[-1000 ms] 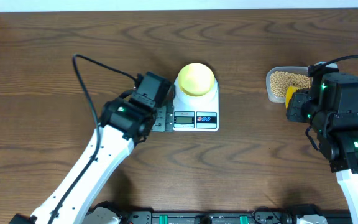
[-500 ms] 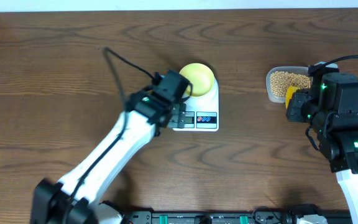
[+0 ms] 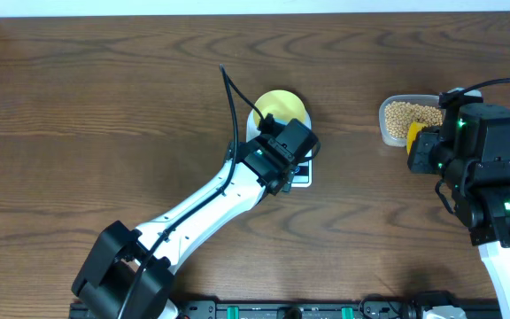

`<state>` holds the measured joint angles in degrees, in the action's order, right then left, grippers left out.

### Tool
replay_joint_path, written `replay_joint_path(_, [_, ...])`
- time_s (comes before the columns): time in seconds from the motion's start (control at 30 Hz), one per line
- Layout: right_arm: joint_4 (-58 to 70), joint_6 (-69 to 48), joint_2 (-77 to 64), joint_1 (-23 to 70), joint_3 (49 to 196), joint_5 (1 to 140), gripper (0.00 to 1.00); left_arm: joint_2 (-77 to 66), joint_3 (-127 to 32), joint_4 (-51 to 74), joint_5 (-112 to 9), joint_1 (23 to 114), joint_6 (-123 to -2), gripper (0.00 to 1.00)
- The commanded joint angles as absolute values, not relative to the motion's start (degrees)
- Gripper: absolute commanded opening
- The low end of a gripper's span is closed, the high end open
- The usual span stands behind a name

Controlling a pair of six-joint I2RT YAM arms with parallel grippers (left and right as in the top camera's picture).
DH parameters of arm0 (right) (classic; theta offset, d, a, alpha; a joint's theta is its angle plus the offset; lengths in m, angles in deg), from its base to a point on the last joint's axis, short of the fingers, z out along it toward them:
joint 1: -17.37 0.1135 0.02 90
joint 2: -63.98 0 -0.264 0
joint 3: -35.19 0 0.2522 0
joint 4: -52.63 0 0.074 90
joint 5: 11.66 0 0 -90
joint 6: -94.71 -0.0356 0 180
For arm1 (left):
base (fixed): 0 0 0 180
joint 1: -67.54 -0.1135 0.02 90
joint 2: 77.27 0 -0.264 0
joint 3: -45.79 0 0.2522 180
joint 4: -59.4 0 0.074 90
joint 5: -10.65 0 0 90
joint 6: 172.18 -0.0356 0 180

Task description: Scoop item into bowl and weigh 50g on scale

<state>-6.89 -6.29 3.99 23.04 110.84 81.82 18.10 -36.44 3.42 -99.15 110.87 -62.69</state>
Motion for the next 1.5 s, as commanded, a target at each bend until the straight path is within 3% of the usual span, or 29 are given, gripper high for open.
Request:
replay_joint_path(0.0, [-6.8, -5.5, 3.9, 22.6, 111.7, 82.3, 0.01, 19.6, -36.5, 4.6, -101.1, 111.3, -62.2, 0.98])
replay_joint_path(0.4, [-6.8, -5.5, 3.9, 22.6, 111.7, 82.3, 0.01, 25.4, -36.5, 6.7, -101.0, 111.4, -55.6, 0.98])
replay_joint_path(1.47, [-7.2, -5.4, 4.0, 22.6, 111.7, 82.3, 0.01, 29.1, -36.5, 12.4, -100.9, 113.9, -55.7, 0.98])
